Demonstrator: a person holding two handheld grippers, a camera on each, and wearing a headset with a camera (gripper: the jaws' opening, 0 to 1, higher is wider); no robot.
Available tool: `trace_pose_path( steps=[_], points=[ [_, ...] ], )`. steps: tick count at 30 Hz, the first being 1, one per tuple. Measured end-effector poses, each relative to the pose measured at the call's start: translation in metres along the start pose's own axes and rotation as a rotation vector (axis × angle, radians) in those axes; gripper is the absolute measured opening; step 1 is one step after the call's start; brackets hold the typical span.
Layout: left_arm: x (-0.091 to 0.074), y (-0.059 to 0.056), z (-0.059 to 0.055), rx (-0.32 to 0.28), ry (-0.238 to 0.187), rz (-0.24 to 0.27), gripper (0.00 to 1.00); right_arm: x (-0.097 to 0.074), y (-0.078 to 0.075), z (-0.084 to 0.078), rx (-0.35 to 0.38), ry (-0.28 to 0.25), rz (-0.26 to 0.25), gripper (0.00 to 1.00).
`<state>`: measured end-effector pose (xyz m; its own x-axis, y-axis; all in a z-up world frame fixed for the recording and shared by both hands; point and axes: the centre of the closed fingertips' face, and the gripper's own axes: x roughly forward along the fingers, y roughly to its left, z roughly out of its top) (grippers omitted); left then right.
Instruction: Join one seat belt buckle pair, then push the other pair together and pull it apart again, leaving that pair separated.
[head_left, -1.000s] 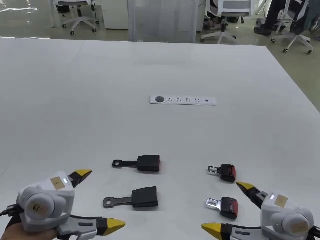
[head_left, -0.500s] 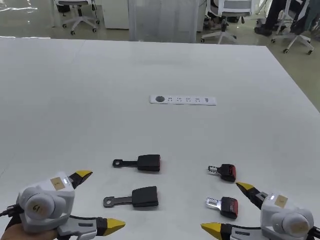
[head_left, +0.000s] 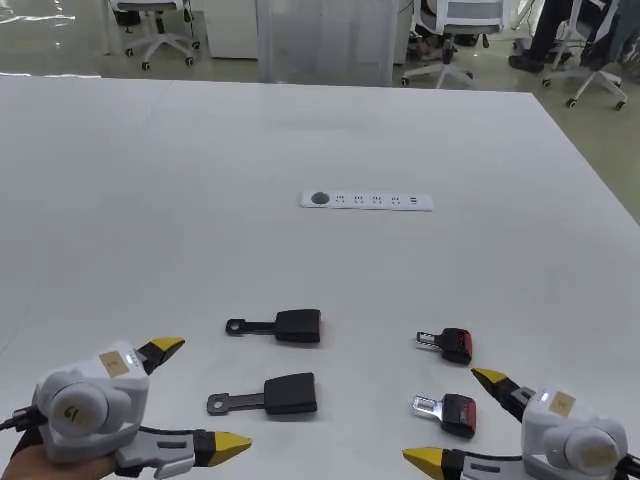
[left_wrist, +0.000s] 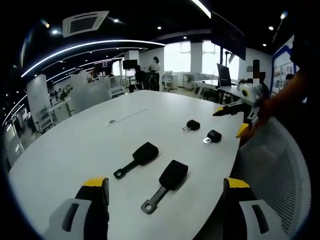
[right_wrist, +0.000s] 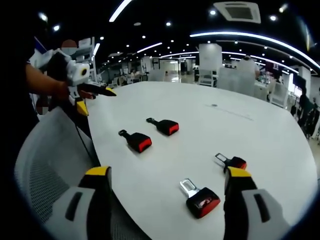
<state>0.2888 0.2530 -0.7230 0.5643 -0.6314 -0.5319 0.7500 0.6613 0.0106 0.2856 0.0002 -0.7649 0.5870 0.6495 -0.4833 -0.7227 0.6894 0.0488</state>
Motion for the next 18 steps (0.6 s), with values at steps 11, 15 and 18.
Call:
trace_pose_path(
  steps=[11,15,18],
  points=[
    [-0.0025,0.0018,-0.0007,-0.01,-0.006,0.008,0.97,-0.0022,0.0003,0.0007,-0.001,0.0,0.0,0.95],
    [-0.0031,0.0028,-0.0007,-0.012,-0.009,0.012,0.97,-0.0042,-0.0028,-0.0001,0.002,0.0,-0.008,0.95],
    [-0.0042,0.0045,-0.0005,-0.016,-0.011,0.017,0.97,-0.0049,-0.0041,-0.0015,0.001,0.003,-0.011,0.95]
  ],
)
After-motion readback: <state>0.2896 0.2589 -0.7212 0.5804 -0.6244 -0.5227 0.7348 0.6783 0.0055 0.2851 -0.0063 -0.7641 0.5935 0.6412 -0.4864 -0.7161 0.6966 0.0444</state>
